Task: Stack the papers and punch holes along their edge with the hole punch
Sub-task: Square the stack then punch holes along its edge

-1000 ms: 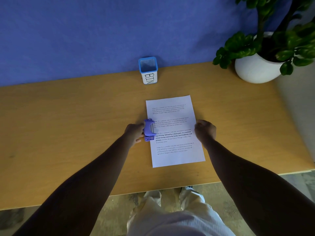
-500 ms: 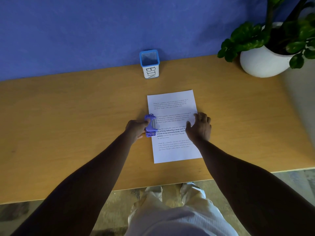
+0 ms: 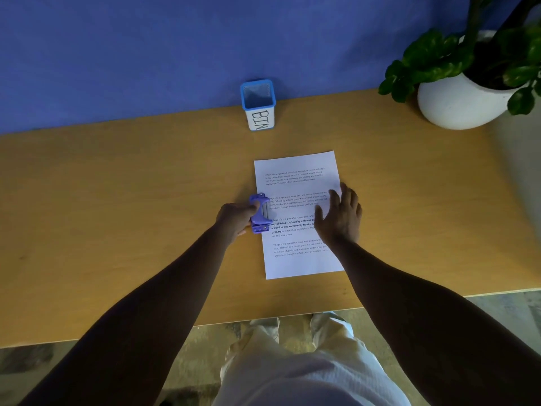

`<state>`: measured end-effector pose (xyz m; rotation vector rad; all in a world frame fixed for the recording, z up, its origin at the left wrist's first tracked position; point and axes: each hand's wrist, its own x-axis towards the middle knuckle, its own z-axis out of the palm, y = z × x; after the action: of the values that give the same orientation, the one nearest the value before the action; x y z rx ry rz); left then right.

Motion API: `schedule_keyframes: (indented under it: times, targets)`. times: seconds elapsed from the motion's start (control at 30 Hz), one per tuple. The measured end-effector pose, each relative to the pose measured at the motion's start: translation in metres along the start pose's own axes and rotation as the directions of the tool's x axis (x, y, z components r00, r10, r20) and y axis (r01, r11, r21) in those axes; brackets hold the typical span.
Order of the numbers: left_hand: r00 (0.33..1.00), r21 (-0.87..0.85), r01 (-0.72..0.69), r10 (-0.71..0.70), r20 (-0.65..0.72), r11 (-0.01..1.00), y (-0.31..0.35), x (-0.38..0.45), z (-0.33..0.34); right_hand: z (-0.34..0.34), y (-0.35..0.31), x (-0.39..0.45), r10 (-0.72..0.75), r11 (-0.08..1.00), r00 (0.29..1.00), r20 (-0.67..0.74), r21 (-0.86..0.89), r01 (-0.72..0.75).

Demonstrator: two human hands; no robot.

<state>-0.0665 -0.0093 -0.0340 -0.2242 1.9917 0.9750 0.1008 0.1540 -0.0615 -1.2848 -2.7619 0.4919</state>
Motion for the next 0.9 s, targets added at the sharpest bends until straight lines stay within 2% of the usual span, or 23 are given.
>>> schedule_keyframes:
  times: [0.1, 0.23, 0.47, 0.67, 0.9]
  targets:
    - [1.000, 0.011, -0.015, 0.015, -0.001, 1.000, -0.001, 0.001, 0.000, 0.006, 0.001, 0.001, -0.118, 0.991, 0.991, 0.060, -0.053, 0.121]
    - [0.998, 0.034, -0.070, 0.070, -0.007, 0.997, -0.004, 0.001, -0.001, 0.017, 0.003, 0.003, -0.201, 0.974, 0.967, 0.158, -0.073, 0.215]
    - [0.974, 0.178, -0.183, 0.203, -0.101, 0.967, -0.007, -0.002, -0.001, 0.034, 0.013, -0.003, -0.223, 0.963, 0.942, 0.252, -0.091, 0.252]
    - [0.953, 0.403, -0.200, 0.273, -0.133, 0.893, -0.003, 0.002, -0.003, 0.039, 0.014, -0.002, -0.222, 0.959, 0.939, 0.263, -0.116, 0.260]
    - [0.929, 0.514, -0.212, 0.335, -0.159, 0.831, -0.003, 0.005, 0.001, 0.043, 0.014, -0.002, -0.219, 0.958, 0.943, 0.252, -0.129, 0.257]
